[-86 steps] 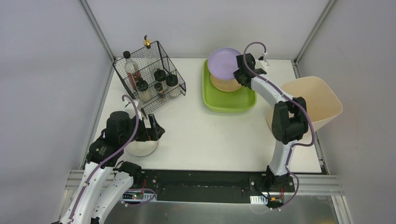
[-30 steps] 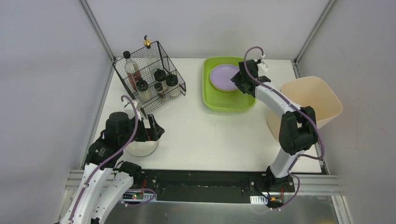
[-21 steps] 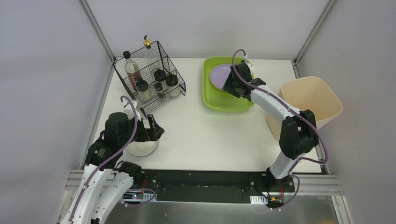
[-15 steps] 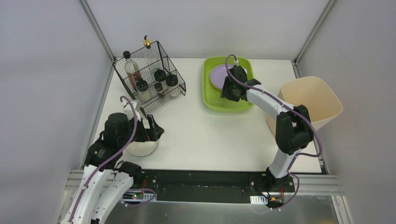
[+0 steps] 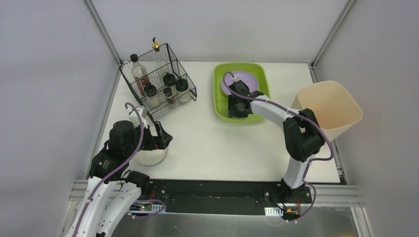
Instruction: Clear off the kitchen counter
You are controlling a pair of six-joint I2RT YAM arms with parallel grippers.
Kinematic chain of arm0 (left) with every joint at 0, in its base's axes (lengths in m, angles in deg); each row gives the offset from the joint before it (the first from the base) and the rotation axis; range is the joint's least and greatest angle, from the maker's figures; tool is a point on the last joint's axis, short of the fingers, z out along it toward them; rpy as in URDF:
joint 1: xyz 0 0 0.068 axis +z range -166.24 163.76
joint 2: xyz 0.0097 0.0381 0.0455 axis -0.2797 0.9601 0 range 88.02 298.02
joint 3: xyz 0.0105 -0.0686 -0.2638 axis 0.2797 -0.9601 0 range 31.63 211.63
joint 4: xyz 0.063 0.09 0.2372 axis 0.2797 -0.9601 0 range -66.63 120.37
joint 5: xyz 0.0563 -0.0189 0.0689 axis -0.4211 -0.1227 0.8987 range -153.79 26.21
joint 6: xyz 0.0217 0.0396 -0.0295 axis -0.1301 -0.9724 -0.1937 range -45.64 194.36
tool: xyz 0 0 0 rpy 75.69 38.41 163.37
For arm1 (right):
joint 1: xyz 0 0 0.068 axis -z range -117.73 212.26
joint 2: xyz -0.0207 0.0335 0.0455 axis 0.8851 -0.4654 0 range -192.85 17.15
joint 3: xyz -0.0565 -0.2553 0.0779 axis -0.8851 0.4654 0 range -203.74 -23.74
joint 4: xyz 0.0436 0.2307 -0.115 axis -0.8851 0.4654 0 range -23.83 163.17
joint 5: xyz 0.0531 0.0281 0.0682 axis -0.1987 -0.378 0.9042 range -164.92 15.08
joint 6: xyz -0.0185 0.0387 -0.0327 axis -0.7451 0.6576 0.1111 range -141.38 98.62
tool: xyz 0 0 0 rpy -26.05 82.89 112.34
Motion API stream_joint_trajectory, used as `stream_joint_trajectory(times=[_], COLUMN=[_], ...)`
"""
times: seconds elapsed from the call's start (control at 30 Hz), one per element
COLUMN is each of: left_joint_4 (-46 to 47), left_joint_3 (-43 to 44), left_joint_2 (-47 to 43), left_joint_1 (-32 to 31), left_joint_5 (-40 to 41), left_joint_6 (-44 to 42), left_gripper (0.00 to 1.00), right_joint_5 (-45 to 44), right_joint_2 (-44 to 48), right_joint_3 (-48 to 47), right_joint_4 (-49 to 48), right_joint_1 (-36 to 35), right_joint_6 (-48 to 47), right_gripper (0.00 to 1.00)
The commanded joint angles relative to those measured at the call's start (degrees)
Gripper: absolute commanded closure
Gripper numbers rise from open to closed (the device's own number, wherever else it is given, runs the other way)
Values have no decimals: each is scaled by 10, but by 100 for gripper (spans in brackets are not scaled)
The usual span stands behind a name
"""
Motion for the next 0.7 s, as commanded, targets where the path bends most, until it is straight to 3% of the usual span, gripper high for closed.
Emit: stream_joint_trajectory(times=[0.0, 0.3, 0.67], left_joint_4=[11, -1, -17], left_joint_3=[-2, 2, 5], left_joint_2=[-13, -71, -186], left_joint_1=[-4, -4, -4], left_joint_5=[19, 94, 232], left_joint_6=[-3, 6, 26], left_gripper=[0, 0, 0], right_joint_5=[-1, -11, -136], right_joint_2=[30, 69, 169], right_joint_3=[29, 66, 20], right_joint_4=[20, -10, 29], right_joint_1=[-42, -126, -223], right_joint_6=[-16, 14, 31], right_gripper=[53, 53, 50])
